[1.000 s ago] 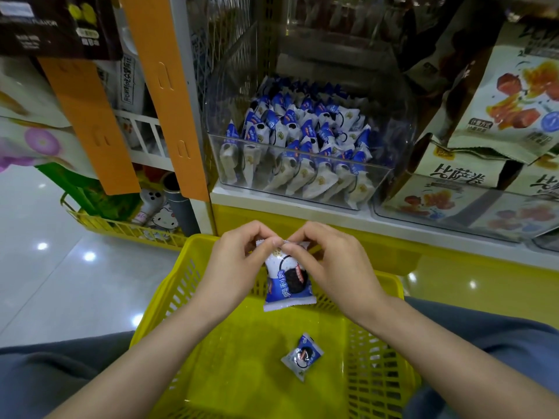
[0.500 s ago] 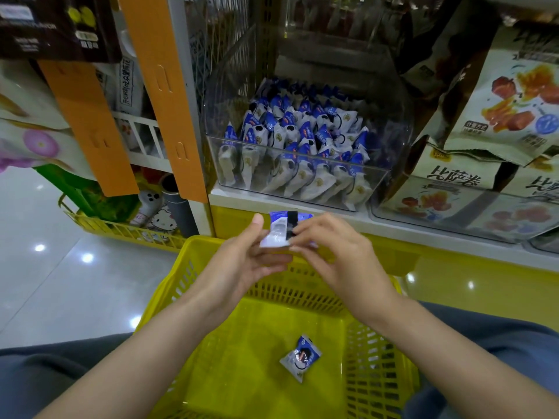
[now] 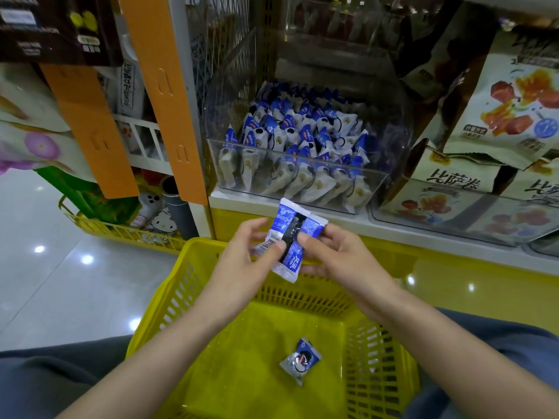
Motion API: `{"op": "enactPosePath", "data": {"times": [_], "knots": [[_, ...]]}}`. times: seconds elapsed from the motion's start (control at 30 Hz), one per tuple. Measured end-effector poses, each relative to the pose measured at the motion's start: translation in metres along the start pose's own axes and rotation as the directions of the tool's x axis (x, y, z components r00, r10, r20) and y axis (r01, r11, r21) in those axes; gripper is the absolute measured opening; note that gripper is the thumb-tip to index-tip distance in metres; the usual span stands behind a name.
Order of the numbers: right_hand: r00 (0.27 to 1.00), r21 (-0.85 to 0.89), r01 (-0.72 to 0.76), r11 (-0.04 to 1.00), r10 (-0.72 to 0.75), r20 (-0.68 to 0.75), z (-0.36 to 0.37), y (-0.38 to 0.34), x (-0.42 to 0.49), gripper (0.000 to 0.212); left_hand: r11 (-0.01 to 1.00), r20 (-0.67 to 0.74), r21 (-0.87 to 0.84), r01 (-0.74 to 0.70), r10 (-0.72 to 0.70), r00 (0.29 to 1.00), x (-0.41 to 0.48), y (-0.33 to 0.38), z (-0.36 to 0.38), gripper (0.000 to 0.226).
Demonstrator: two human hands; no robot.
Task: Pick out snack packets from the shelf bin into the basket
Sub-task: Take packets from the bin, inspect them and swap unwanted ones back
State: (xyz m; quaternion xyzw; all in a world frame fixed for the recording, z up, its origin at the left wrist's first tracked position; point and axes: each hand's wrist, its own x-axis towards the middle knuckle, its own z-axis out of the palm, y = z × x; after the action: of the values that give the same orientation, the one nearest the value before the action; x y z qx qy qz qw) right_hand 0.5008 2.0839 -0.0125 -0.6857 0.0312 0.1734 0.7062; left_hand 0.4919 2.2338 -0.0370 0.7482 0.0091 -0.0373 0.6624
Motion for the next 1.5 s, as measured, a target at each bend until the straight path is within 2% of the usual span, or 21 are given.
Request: {"op": "enactPosePath", "data": {"times": [0.03,0.1,0.17,0.33,0.47,0.63,0.83,0.9,0.97,1.03,1.13,1.3,1.37,1.5], "knots": [[1.0,0.029,0.007,1.0,-0.006,-0.018,0.001,0.0,-0.001,0.018,0.985,-0.043,0.141,-0.094,0.101,0.994,-0.001,-0.002,0.0,0.038],[0.999,0.064,0.008,0.998,-0.005,-0.048,0.001,0.001,0.0,0.016,0.908,-0.018,0.325,-0.265,0.286,0.958,-0.005,-0.003,0.001,0.043],[0.998,0.063,-0.003,0.998,0.007,-0.063,0.002,0.003,0.0,0.019,0.87,0.034,0.377,-0.319,0.332,0.943,-0.005,-0.003,0.0,0.039],[0.997,0.044,-0.01,0.999,0.013,-0.079,0.004,0.005,0.0,0.025,0.829,0.117,0.433,-0.355,0.339,0.934,-0.004,-0.002,-0.006,0.029],[0.988,-0.009,-0.032,0.999,0.03,-0.15,0.007,0.008,0.002,0.023,0.755,0.158,0.565,-0.332,0.295,0.942,-0.008,-0.001,-0.005,0.03],[0.985,-0.149,-0.025,0.989,-0.001,-0.172,0.011,0.017,0.003,0.016,0.556,0.204,0.784,-0.276,0.189,0.961,-0.006,-0.002,-0.006,0.031],[0.986,-0.28,0.016,0.96,-0.062,-0.157,0.011,0.023,0.003,0.02,0.346,0.243,0.894,-0.285,0.16,0.957,-0.005,-0.001,-0.007,0.03],[0.984,-0.32,0.014,0.947,-0.07,-0.164,0.012,0.024,0.001,0.021,0.37,0.231,0.889,-0.27,0.147,0.962,-0.005,0.0,-0.006,0.023],[0.982,-0.356,0.009,0.934,-0.076,-0.175,0.014,0.026,-0.001,0.021,0.491,0.197,0.84,-0.23,0.12,0.973,-0.006,0.0,-0.006,0.02],[0.978,-0.423,0.019,0.906,-0.105,-0.18,0.014,0.027,-0.004,0.022,0.554,0.181,0.802,-0.224,0.133,0.975,-0.011,0.002,-0.004,0.022],[0.966,-0.596,0.085,0.798,-0.212,-0.146,0.011,0.026,-0.01,0.023,0.536,0.176,0.8,-0.27,0.221,0.959,-0.019,0.004,-0.002,0.03],[0.961,-0.714,0.182,0.676,-0.275,-0.015,0.013,0.026,-0.022,0.024,0.361,0.209,0.889,-0.282,0.226,0.951,-0.023,-0.001,-0.003,0.025],[0.956,-0.747,0.231,0.623,-0.289,0.055,0.015,0.027,-0.027,0.023,0.367,0.186,0.893,-0.262,0.23,0.955,-0.027,-0.003,-0.005,0.023],[0.924,-0.818,0.324,0.475,-0.344,0.165,0.021,0.031,-0.034,0.022,0.471,0.148,0.838,-0.275,0.289,0.946,-0.031,-0.004,-0.011,0.024]]}}
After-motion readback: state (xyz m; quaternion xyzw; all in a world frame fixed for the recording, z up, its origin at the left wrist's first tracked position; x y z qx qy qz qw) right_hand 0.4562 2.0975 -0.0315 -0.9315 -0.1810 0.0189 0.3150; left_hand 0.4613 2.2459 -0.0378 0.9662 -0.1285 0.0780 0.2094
